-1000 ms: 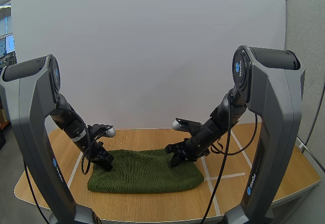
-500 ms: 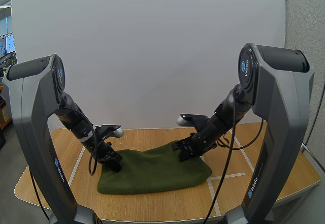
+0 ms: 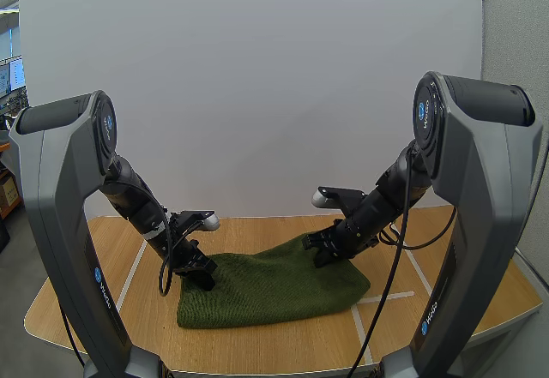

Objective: Fold the towel

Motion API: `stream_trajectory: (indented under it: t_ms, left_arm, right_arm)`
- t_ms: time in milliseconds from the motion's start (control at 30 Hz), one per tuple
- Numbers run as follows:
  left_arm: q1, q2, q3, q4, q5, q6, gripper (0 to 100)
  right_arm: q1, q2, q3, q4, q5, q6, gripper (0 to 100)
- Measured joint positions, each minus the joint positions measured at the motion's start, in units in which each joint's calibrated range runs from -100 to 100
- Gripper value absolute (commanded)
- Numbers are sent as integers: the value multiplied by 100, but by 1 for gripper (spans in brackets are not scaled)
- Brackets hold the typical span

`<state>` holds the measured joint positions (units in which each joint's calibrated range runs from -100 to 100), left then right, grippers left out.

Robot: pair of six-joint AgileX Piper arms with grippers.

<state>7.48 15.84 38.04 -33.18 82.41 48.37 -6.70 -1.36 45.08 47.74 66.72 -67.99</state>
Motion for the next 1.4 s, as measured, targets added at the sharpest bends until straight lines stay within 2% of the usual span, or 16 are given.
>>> stream_trajectory:
  t_ms: [33,133,233,500,733,833,933,1100,1267,1400]
  left_arm:
    - [0,0,0,0,0,0,0]
    - [145,-374,37,110,-16,0,0]
    - [197,-413,37,195,-16,0,0]
    - [200,-413,43,159,1,0,0]
    - [200,-285,76,148,-21,0,0]
    - [208,-172,306,7,-291,70,0]
    - [217,-195,442,-98,-482,175,0]
    - [224,-210,504,-246,-581,263,0]
    - [224,-210,520,-295,-597,263,0]
    - [224,-210,520,-307,-597,263,0]
  right_arm:
    - [0,-15,0,12,0,0,0]
    - [0,-222,0,25,80,0,0]
    - [0,-499,0,174,377,0,0]
    - [110,-713,-78,322,945,60,0]
    - [401,-740,-78,505,1163,109,0]
    - [777,-753,-219,585,1259,198,0]
    - [846,-753,-290,597,1282,237,0]
    - [1183,-753,-571,808,1223,370,0]
    - [1621,-760,-616,847,568,413,0]
    - [1796,-739,-616,859,237,413,0]
